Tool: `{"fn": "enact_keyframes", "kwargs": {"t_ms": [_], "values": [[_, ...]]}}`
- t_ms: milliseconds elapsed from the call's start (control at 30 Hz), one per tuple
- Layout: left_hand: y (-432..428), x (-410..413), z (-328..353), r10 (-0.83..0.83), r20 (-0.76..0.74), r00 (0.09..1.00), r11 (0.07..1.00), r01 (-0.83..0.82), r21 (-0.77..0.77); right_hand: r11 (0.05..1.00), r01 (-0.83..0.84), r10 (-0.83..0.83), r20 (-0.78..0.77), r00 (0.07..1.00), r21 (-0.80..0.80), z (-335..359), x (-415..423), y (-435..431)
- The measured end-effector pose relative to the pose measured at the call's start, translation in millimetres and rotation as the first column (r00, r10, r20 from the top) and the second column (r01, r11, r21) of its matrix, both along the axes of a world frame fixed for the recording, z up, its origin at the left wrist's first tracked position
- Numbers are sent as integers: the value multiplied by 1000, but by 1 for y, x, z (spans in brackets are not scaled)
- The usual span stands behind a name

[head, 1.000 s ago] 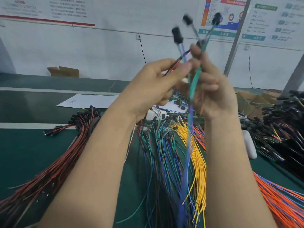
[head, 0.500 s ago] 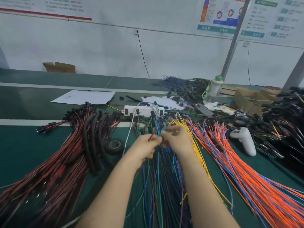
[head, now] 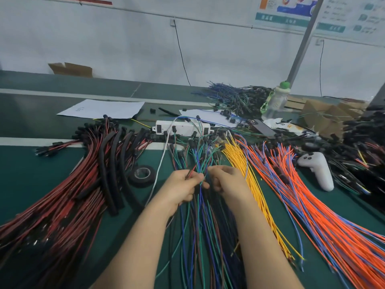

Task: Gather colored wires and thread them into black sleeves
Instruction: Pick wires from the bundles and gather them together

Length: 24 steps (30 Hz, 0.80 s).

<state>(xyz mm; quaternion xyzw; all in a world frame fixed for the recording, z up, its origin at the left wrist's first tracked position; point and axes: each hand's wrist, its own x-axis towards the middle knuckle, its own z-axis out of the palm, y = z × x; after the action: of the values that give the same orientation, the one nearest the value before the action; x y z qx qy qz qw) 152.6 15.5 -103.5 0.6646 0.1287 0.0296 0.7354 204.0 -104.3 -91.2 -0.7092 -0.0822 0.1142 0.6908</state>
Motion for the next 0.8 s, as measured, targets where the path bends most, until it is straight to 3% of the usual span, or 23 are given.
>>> {"fn": "enact_keyframes", "kwargs": {"t_ms": [100,300,433,533,700,800], "values": [[-3,-1,1,23,15,1000,999,-23,30,997,27,-27,8,1000,67,-4,1,4],[-3,-3,1,37,34,999,999,-38,30,990,142,-139,103,985,-26,-8,1,12],[-3,-4,-2,17,48,999,996,-22,87,982,106,-87,128,988,-155,-7,1,8],[-2,-5,-2,5,55,998,991,-12,136,995,31,-25,67,997,-98,-4,-2,4],[1,-4,2,18,53,998,995,-13,-103,991,14,-13,-10,1000,131,1,-2,2],[1,-3,2,29,42,999,995,-25,-99,998,42,-44,49,998,38,-1,-1,7]]}}
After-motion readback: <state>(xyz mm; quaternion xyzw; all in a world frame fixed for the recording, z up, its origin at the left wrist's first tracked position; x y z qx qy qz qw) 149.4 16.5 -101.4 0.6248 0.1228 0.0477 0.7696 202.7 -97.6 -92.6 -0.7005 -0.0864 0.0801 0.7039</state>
